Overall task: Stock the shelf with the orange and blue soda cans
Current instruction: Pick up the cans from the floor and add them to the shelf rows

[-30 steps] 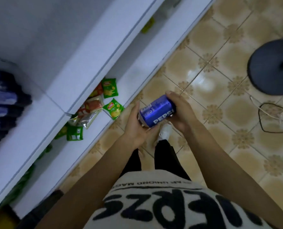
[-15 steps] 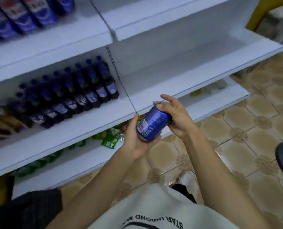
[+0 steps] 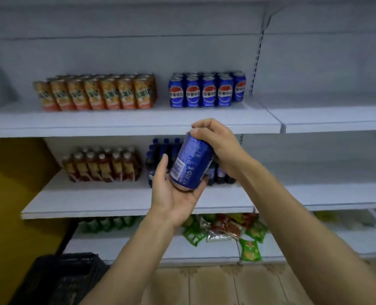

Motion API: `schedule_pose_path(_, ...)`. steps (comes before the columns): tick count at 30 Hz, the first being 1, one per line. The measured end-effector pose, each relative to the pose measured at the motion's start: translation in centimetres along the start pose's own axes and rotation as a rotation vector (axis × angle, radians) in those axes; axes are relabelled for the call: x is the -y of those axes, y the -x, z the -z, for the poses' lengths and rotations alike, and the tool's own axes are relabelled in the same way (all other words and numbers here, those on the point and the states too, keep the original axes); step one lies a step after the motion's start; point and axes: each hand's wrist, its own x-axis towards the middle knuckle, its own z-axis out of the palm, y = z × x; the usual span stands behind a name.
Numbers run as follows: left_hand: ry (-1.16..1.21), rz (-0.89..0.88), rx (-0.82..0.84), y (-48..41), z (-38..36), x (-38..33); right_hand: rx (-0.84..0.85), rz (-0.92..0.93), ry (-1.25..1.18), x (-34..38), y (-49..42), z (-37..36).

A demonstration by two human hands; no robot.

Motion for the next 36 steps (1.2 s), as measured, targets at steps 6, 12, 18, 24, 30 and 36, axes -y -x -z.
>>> schedule_pose_path(6,-0.120,0.006,0.118,-1.3,-0.9,-3.6,0.126,0.170,0.125,6.0,-3.9,-1.9)
schedule_pose_path(12,-0.146,0.116,0.207,-3.7,-3.4,-3.9,0.375,0.136,0.135,8.5,-6.5,0.4)
schedule_pose_path(18,-0.234,-0.237,0.104,-7.7,-7.6,-2.4,0.046,0.107,-0.047,6.5,-8.5,4.8)
schedule_pose_path(24,-0.445,-0.737,-0.087,-10.5,-11.4,0.3,-0.133,-0.070,-0.513,5.1,-9.0,7.8)
schedule_pose_path(30,-0.302,-0.401,0.087,-11.0,-13.7,2.9,-0.088,-0.033,-0.476,5.9,-9.9,11.3)
schedule_pose_path(36,0.079,-0.004,0.166,-12.5,-14.2,2.4,-0.003,0.043,-0.332,6.4,-10.6,12.4)
